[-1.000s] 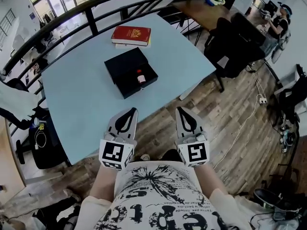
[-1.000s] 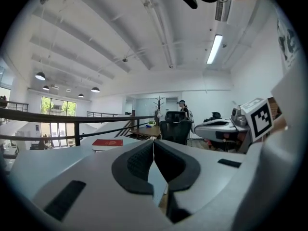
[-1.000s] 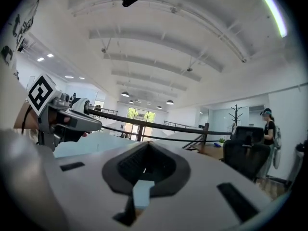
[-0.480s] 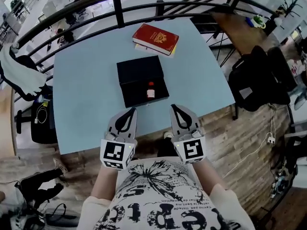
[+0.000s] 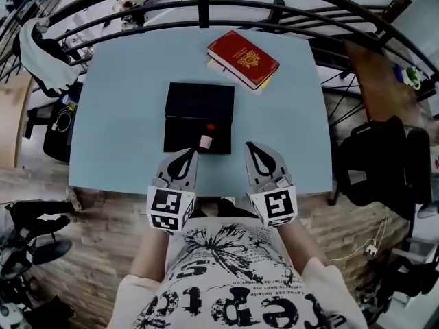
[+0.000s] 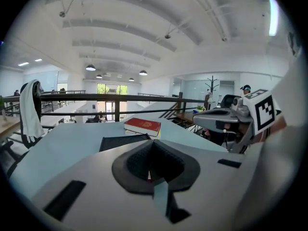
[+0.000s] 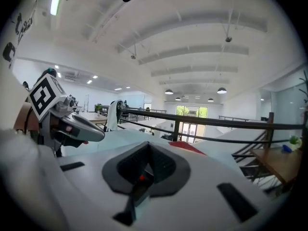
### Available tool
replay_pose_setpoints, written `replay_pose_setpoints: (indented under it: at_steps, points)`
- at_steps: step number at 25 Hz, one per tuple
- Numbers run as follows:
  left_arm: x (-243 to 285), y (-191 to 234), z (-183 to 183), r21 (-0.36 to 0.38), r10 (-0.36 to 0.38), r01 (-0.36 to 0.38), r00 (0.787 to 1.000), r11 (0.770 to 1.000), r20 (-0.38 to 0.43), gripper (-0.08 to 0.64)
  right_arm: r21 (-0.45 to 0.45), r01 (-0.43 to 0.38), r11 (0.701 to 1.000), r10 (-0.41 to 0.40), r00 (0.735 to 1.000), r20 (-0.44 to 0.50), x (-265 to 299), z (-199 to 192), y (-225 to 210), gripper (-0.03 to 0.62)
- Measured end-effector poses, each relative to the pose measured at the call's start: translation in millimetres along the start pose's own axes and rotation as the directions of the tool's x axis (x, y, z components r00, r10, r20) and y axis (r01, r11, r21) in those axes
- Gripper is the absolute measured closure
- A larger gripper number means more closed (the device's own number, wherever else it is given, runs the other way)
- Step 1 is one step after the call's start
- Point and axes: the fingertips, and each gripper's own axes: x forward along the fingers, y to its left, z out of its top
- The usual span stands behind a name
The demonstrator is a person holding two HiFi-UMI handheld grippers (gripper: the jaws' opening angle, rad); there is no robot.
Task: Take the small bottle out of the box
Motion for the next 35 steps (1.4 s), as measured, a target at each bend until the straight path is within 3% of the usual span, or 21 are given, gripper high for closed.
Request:
replay_pose_setpoints:
  at_steps: [3,6,14,16,19,28,35]
  points:
    - [31.3,-0.9,-18.2,-0.028,0.025,-0.028,0.996,0.999,-0.082,0.541,0.024,-0.041,0.999,0.042,0.999,-0.032,11.4,-16.0,-15.6,0.581]
    - [59.8,3.9,-45.2,-0.048,0.033,-0.043,0.980,0.998,-0.197,0.540,0.045,-0.071,0.996,0.074,0.994,-0.075,21.9,-33.7,-23.0,0.581]
    - [111.5,24.5,-99.2,-0.099,0.014,-0.064,0.900,0.993,-0.436,0.540,0.068,-0.076,0.995,0.087,0.982,-0.169,46.3,-62.3,-28.9,0.581]
    - [121.3,26.5,-108.2,-0.107,-0.004,-0.054,0.878,0.993,-0.478,0.514,0.067,-0.057,0.996,0.068,0.981,-0.179,49.8,-65.6,-31.4,0.581]
    - [135.2,28.5,-120.7,-0.109,-0.032,-0.030,0.849,0.994,-0.528,0.421,0.080,-0.036,0.996,0.050,0.983,-0.178,56.1,-64.2,-32.7,0.581]
    - [166.8,35.2,-148.6,-0.124,-0.074,-0.006,0.776,0.992,-0.627,0.331,0.084,0.002,0.996,0.014,0.983,-0.185,59.4,-65.5,-34.8,0.581]
    - [169.9,29.6,-164.8,-0.140,-0.131,0.040,0.670,0.989,-0.731,0.321,0.090,0.040,0.995,-0.021,0.978,-0.209,57.4,-75.6,-43.0,0.581]
